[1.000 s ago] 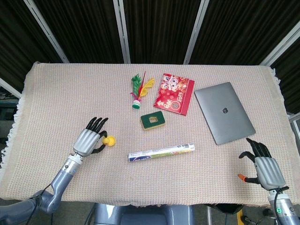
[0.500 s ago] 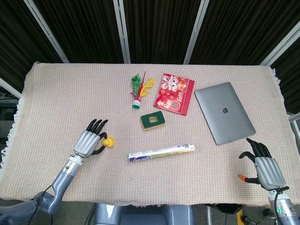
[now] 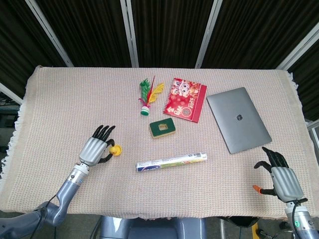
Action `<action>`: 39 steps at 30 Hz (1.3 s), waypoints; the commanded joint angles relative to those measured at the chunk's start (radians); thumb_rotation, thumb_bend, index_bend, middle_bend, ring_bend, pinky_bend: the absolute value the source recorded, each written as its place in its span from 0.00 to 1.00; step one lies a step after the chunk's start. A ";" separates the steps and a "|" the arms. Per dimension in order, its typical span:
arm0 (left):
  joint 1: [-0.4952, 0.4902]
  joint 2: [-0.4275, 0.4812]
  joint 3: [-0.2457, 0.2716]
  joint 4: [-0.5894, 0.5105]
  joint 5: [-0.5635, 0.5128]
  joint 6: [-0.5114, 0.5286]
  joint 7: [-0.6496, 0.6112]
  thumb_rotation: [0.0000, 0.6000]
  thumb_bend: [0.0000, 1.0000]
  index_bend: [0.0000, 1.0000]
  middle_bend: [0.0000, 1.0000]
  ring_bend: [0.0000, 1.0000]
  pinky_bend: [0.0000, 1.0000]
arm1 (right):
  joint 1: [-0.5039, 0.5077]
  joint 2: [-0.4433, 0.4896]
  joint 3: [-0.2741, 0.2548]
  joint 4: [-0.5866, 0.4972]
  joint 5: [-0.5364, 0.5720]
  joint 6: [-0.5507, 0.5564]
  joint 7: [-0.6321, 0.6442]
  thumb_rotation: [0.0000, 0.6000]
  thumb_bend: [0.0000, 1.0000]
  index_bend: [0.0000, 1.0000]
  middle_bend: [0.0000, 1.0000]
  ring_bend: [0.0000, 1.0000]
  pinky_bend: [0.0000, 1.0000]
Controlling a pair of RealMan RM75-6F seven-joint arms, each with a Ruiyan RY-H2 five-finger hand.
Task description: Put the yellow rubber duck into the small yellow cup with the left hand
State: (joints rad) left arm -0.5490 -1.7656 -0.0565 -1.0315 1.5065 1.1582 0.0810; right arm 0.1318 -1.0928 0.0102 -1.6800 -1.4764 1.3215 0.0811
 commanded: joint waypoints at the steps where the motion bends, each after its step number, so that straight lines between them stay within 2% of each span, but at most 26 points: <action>1: -0.003 -0.004 0.001 0.004 0.001 -0.003 -0.001 1.00 0.34 0.52 0.00 0.00 0.00 | 0.000 0.000 0.000 0.000 0.001 0.000 0.002 1.00 0.00 0.41 0.01 0.00 0.00; 6: -0.007 -0.012 0.001 0.014 -0.001 -0.008 -0.002 1.00 0.34 0.51 0.00 0.00 0.00 | 0.000 0.001 0.000 -0.001 0.001 0.000 0.005 1.00 0.00 0.41 0.01 0.00 0.00; 12: -0.011 -0.018 0.001 0.020 0.001 -0.008 -0.007 1.00 0.30 0.44 0.00 0.00 0.00 | 0.000 0.001 0.001 -0.002 0.004 -0.002 0.011 1.00 0.00 0.41 0.01 0.00 0.00; 25: -0.018 -0.014 0.004 0.015 0.013 0.001 -0.017 1.00 0.22 0.35 0.00 0.00 0.00 | 0.000 0.002 0.001 -0.003 0.004 -0.003 0.012 1.00 0.00 0.41 0.01 0.00 0.00; 28: -0.022 0.000 0.008 0.005 0.025 0.007 -0.021 1.00 0.21 0.29 0.00 0.00 0.00 | 0.000 0.002 0.001 -0.003 0.004 -0.003 0.012 1.00 0.00 0.41 0.01 0.00 0.00; 33: -0.037 0.069 0.017 -0.038 0.078 0.046 0.008 1.00 0.18 0.20 0.00 0.00 0.00 | 0.000 0.001 0.001 -0.001 0.001 -0.002 0.010 1.00 0.00 0.41 0.01 0.00 0.00; 39: -0.032 0.295 0.063 -0.189 0.212 0.160 0.130 1.00 0.14 0.16 0.00 0.00 0.00 | 0.004 -0.001 -0.002 0.026 -0.020 0.008 -0.044 1.00 0.00 0.42 0.01 0.00 0.00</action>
State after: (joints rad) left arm -0.5862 -1.5736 -0.0221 -1.1439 1.6505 1.2559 0.1475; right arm 0.1343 -1.0929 0.0101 -1.6651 -1.4858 1.3232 0.0574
